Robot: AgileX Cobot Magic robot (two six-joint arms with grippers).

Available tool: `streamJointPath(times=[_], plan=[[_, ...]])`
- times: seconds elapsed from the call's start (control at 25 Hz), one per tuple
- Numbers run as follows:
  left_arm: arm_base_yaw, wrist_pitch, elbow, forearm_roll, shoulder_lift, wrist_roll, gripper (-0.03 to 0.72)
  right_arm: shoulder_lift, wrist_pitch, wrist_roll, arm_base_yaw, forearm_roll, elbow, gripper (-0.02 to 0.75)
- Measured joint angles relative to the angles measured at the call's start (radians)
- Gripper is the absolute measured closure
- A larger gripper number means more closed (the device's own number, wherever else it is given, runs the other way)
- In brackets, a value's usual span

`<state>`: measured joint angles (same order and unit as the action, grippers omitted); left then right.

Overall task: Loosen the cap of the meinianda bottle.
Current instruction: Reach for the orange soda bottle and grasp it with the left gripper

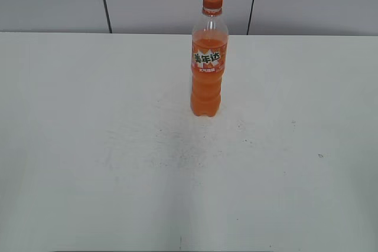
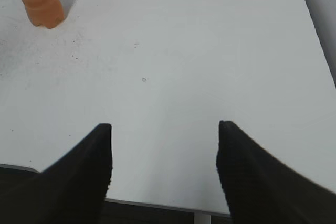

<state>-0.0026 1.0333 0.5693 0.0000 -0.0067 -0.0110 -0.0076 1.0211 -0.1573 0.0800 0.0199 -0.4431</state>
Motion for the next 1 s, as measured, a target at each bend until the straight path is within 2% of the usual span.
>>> streamJointPath(times=[0.16,0.32,0.64,0.84,1.0], plan=[[0.0,-0.083,0.041,-0.006,0.036,0.0,0.218,0.0,0.0,0.0,0.0,0.0,0.0,0.265],[0.0,-0.235,0.096,-0.006,0.189,0.001,0.218,0.0,0.0,0.0,0.0,0.0,0.0,0.265],[0.0,-0.67,0.098,-0.005,0.586,0.023,0.218,0.0,0.0,0.0,0.0,0.0,0.0,0.265],[-0.005,-1.011,0.043,-0.006,0.85,0.037,0.218,0.0,0.0,0.0,0.0,0.0,0.0,0.265],[-0.06,-1.264,-0.041,-0.012,1.028,0.037,0.218,0.0,0.0,0.0,0.0,0.0,0.0,0.265]])
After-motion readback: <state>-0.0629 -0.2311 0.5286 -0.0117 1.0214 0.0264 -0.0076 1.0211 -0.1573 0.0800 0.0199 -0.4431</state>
